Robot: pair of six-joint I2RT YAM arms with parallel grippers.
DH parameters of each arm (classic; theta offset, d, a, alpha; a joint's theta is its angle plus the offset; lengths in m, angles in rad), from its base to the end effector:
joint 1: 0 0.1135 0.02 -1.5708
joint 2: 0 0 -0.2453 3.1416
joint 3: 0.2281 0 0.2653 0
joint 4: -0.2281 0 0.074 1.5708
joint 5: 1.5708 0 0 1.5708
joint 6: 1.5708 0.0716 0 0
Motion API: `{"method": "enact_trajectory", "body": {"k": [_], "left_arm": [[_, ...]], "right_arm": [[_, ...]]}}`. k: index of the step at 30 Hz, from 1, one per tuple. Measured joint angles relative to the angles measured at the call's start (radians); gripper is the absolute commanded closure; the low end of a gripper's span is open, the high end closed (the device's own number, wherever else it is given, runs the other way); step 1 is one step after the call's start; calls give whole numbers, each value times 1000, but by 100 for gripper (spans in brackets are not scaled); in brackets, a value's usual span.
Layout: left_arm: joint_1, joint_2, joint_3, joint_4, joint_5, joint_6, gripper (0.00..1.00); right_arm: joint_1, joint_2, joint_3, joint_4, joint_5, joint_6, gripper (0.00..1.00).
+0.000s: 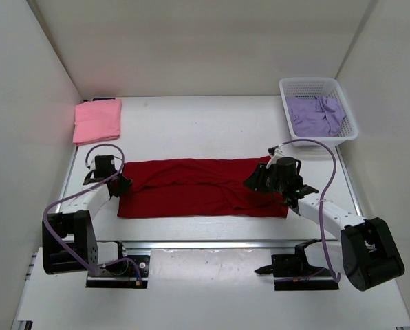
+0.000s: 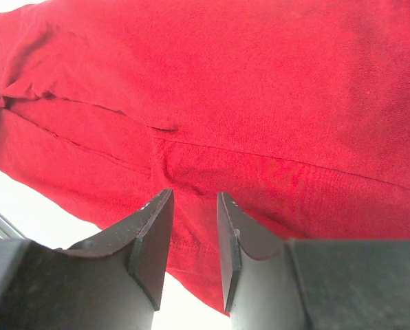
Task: Fold and stack the t-shirts
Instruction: Fold the flattened tshirt in 1/3 of the way
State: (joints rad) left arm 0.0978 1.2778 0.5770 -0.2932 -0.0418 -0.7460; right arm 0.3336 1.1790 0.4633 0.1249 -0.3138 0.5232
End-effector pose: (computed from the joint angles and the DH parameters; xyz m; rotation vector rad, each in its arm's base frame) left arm 0.2632 0.0288 0.1056 -1.0691 2.3429 -0.1923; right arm 0.2561 0.1122 0.1368 0.0239 2.2485 0.8189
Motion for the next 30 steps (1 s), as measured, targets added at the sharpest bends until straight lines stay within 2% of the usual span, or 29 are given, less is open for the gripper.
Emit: {"method": "enact_trajectory", "body": {"k": [4,9,15,24,30], "left_arm": [[-2,14,-6,-3,-3,2,69],[13,-1,-22,-7,-15,2,60],[13,-43,-28,-8,-37,5,64],[-5,-22,-60,10,-20,2,65],[-18,-21,-61,34,-6,-14,86]], "right_arm": [[0,0,0,3,-2,0,70],[0,10,0,5,-4,0,70],[5,18,0,8,-10,0,70],[6,18,0,16,-14,0,70],[6,18,-3,21,-16,0,70]]}}
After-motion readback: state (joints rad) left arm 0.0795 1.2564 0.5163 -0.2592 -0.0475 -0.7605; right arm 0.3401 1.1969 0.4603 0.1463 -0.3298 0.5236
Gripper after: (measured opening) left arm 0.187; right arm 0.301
